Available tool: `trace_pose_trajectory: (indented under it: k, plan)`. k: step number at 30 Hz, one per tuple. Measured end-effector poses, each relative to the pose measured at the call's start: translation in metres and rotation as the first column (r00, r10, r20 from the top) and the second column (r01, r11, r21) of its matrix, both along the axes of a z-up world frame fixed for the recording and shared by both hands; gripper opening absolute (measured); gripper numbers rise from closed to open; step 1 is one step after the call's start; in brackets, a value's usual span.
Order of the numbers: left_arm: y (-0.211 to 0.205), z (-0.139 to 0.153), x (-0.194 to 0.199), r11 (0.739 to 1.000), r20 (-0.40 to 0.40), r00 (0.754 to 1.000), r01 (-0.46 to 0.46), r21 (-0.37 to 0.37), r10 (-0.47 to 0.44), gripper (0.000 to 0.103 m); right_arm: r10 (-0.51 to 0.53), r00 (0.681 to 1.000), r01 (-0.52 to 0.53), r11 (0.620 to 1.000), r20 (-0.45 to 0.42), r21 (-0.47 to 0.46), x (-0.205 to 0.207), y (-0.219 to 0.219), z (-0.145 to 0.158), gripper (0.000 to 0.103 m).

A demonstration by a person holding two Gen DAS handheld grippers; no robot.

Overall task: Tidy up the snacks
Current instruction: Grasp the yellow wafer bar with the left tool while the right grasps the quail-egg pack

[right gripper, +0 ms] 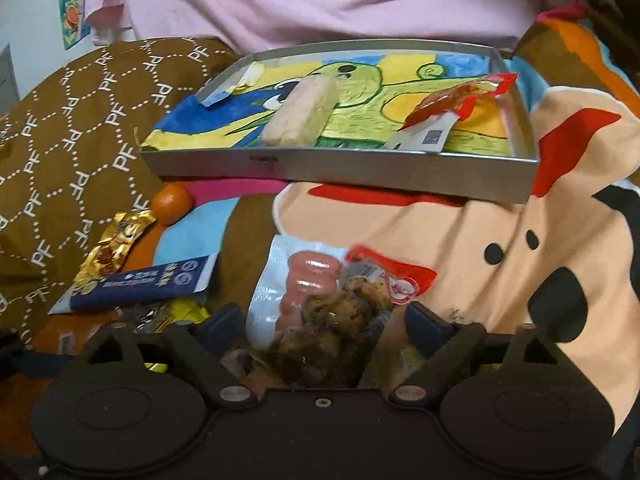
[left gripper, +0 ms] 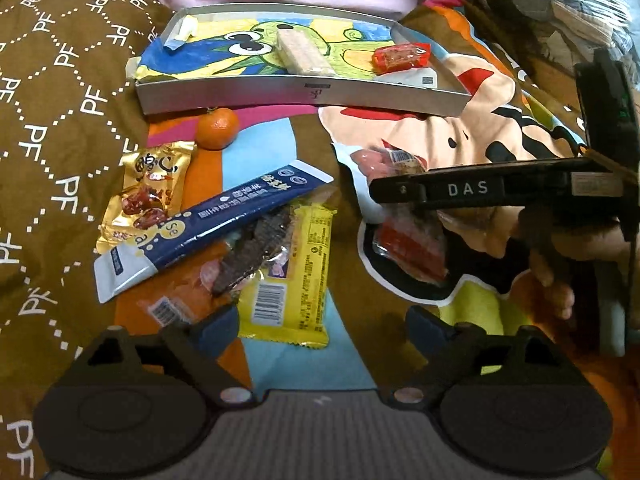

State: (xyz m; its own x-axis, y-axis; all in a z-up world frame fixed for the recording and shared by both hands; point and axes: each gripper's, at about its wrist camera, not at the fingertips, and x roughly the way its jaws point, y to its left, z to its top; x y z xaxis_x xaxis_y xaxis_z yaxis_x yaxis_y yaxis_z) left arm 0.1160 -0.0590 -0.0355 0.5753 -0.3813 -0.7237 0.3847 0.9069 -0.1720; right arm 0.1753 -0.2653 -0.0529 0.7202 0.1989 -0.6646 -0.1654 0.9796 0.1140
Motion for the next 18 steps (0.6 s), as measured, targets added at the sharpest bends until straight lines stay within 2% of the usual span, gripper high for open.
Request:
trace_pose_trajectory:
  k: [1,8,11,15,17,18]
  plan:
    - [0.001,0.0,0.001,1.0,0.007,1.0,-0.01,0.008,0.01,0.091,0.013,1.0,-0.013,1.0,-0.004,0.008,0.0,0.001,0.0,0.077]
    - [0.002,-0.007,0.02,0.998,0.0,1.0,-0.03,0.049,0.03,0.088,0.011,1.0,-0.011,1.0,-0.011,0.018,-0.005,0.006,0.001,0.077]
    - [0.0,-0.008,0.026,0.998,0.011,1.0,-0.03,0.061,0.029,0.087,-0.03,0.999,0.03,0.999,-0.027,-0.012,-0.002,0.006,0.001,0.076]
    - [-0.005,-0.009,0.029,0.993,0.032,0.998,-0.048,0.103,0.045,0.072,-0.055,0.998,0.055,0.998,-0.031,0.003,0.002,0.0,-0.004,0.076]
    - [-0.007,-0.009,0.028,0.992,0.029,0.998,-0.052,0.115,0.049,0.065,-0.045,0.999,0.045,0.999,-0.025,-0.003,0.001,0.002,-0.004,0.071]
    - [-0.006,-0.009,0.027,0.993,0.023,0.999,-0.05,0.108,0.048,0.06,-0.046,0.999,0.046,0.999,-0.021,-0.004,-0.001,0.002,-0.004,0.063]
